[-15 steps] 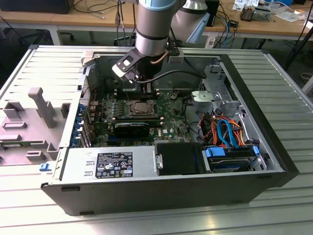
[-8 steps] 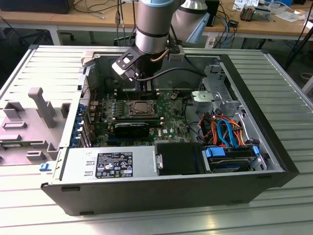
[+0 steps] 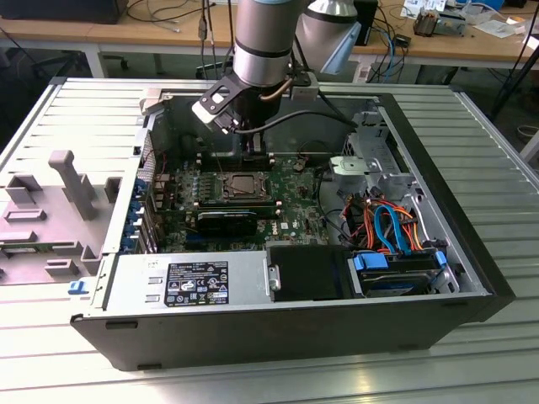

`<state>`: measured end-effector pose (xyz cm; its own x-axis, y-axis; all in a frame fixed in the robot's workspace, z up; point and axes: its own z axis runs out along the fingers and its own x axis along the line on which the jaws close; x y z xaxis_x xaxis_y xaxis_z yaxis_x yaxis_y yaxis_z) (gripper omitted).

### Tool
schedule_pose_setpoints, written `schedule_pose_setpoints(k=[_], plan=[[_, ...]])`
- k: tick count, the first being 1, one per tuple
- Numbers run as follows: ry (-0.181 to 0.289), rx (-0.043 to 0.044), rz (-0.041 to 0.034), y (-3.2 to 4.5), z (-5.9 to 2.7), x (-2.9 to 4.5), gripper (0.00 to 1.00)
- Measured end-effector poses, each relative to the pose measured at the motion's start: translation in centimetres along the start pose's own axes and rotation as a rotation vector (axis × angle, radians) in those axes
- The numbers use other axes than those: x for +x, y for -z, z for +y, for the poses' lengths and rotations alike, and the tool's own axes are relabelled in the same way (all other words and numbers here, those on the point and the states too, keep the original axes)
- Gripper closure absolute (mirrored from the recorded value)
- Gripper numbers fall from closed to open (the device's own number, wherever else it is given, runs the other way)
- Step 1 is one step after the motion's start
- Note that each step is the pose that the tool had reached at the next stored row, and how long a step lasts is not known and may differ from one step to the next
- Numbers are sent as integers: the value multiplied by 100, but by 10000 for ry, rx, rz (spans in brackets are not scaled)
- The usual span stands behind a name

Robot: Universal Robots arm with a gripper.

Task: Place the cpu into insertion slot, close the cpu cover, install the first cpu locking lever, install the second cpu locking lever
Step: 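Install the first cpu locking lever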

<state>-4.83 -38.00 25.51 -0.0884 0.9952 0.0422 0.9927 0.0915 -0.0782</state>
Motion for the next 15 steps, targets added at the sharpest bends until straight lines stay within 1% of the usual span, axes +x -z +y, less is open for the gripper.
schedule_pose_setpoints(k=[7, 12, 15], plan=[[78, 3, -6, 0, 0, 0, 89], [420, 18, -33, 0, 0, 0, 89], [523, 22, -41, 0, 0, 0, 89]])
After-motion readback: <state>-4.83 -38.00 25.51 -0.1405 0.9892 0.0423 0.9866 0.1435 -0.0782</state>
